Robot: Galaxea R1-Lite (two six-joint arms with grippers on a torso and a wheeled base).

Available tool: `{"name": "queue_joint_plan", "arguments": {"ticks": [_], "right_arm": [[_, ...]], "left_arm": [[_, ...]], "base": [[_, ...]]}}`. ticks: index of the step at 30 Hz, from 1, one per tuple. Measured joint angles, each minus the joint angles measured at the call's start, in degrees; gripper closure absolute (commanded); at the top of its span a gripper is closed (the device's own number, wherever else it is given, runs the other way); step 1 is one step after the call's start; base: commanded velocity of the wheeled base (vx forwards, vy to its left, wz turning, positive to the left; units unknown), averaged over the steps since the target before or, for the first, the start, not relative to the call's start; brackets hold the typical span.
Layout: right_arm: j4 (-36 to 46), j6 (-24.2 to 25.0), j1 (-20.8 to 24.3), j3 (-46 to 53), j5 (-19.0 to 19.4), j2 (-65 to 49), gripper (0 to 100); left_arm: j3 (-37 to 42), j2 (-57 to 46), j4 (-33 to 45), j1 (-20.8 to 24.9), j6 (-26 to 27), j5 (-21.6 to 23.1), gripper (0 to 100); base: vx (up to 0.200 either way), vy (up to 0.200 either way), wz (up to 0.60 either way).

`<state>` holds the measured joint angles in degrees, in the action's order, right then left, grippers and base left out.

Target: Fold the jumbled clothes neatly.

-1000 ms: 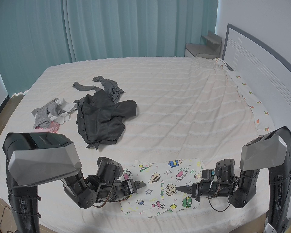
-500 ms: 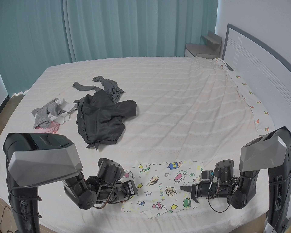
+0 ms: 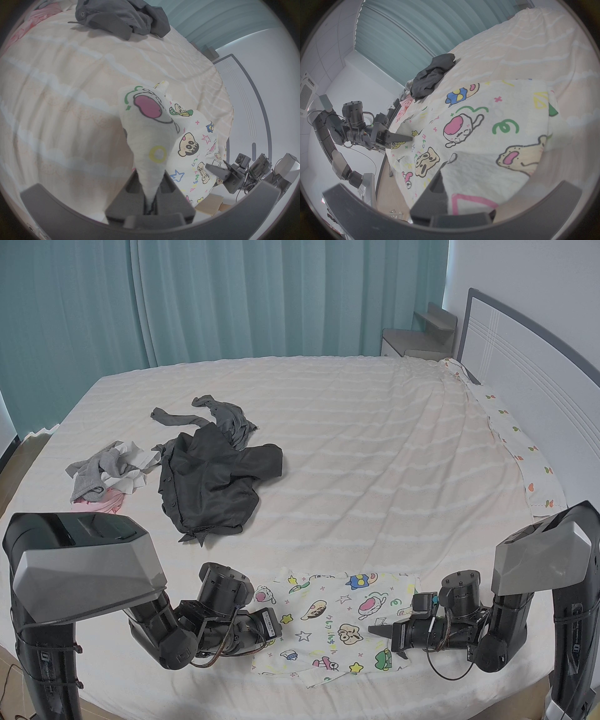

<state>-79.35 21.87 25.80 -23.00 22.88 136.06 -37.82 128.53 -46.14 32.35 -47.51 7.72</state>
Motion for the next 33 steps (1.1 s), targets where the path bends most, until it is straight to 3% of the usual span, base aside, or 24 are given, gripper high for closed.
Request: {"name": "queue_joint_plan", "arguments": {"ticks": [9, 17, 33], "right_arm": [[-0.2, 0.0, 0.3, -0.1, -0.3, -0.2, 100], [-4.2, 0.0, 1.3, -0.5, -1.4, 0.0, 100], [-4.1, 0.0, 3.0, -1.4, -2.4, 0.7, 100]], "left_arm": [[-0.2, -0.4, 0.0, -0.9, 0.0, 0.0, 100], [-1.6, -0.4, 0.0, -2.7, -0.7, -0.5, 100], [-2.6, -0.4, 1.6, -3.3, -1.5, -1.6, 100]], "base": [[0.000, 0.200, 0.00], [0.000, 0.000, 0.00], [0.000, 0.000, 0.00]]}}
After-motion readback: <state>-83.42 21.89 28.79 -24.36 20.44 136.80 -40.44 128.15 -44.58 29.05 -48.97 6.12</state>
